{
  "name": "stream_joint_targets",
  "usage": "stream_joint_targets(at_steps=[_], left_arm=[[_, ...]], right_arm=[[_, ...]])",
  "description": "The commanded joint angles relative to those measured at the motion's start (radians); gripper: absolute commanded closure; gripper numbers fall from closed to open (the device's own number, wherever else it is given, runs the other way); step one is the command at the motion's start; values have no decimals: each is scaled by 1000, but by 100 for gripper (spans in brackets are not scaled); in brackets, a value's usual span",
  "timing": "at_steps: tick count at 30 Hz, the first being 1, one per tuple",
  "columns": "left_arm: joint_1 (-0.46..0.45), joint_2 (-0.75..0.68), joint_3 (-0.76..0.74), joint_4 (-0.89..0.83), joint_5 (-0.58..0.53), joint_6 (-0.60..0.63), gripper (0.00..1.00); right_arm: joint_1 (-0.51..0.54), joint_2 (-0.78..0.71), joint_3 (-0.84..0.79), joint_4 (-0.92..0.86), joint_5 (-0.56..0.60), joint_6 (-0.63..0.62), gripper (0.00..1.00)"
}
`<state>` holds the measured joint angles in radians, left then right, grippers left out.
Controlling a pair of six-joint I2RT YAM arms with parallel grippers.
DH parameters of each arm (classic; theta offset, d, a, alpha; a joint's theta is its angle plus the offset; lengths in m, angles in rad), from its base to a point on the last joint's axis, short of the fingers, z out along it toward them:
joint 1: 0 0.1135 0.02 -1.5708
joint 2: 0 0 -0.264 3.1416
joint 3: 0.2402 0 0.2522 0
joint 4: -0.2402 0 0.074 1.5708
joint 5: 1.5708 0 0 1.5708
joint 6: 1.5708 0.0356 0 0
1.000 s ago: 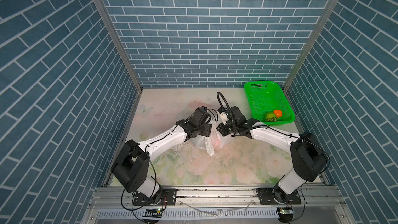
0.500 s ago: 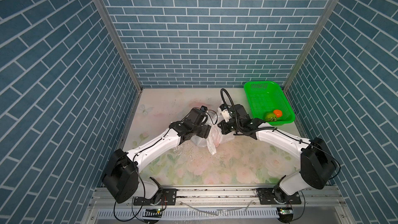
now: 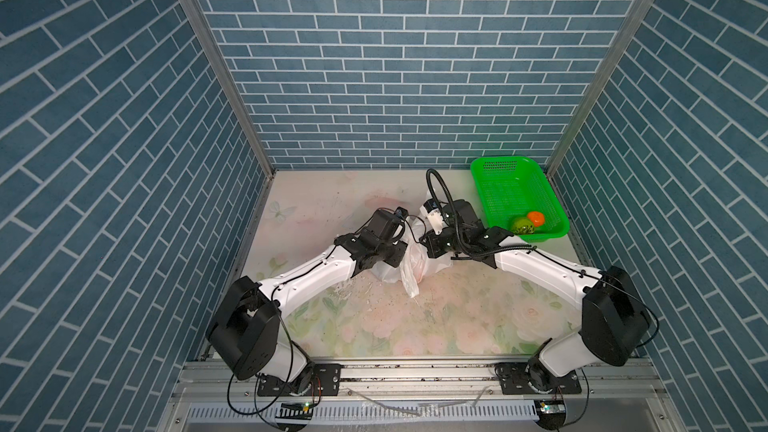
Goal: Untie the knot of the plastic bag and take out the fruit
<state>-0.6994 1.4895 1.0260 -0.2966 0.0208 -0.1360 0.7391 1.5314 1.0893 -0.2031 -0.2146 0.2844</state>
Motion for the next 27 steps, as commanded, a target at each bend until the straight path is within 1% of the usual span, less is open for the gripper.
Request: stream_joint_targets(at_steps=[1, 5, 11, 16, 19, 20, 21, 22, 23, 24, 27], left_arm=[[-3, 17, 6, 31, 12, 2, 63], [-3, 19, -2, 39, 0, -7, 80], [-2, 4, -27, 61, -21, -20, 100], [3, -35, -41, 61, -39, -18, 100], [10, -66, -49, 51, -27, -14, 100], [12, -78, -51, 47, -18, -5, 88], [12, -88, -54, 43, -11, 2, 73], [12, -97, -55, 36, -1, 11, 61], [12, -105, -58, 33, 10, 19, 53], [12, -115, -62, 30, 23, 28, 49], [12, -126, -67, 20, 58, 42, 47]], right_arm=[[3, -24, 40, 3, -8, 25, 100], [3, -32, 33, 7, -2, 27, 100], [2, -38, 28, 9, 8, 25, 100], [-4, -43, 16, 5, 23, 25, 100], [-10, -50, 12, 6, 17, 30, 100], [-12, -51, 13, 7, 15, 31, 100], [-12, -51, 14, 6, 12, 30, 100], [-12, -53, 14, 6, 10, 30, 100], [-13, -53, 15, 5, 7, 31, 100], [-12, -53, 18, 7, 5, 32, 100], [-12, -55, 19, 13, 1, 35, 100]])
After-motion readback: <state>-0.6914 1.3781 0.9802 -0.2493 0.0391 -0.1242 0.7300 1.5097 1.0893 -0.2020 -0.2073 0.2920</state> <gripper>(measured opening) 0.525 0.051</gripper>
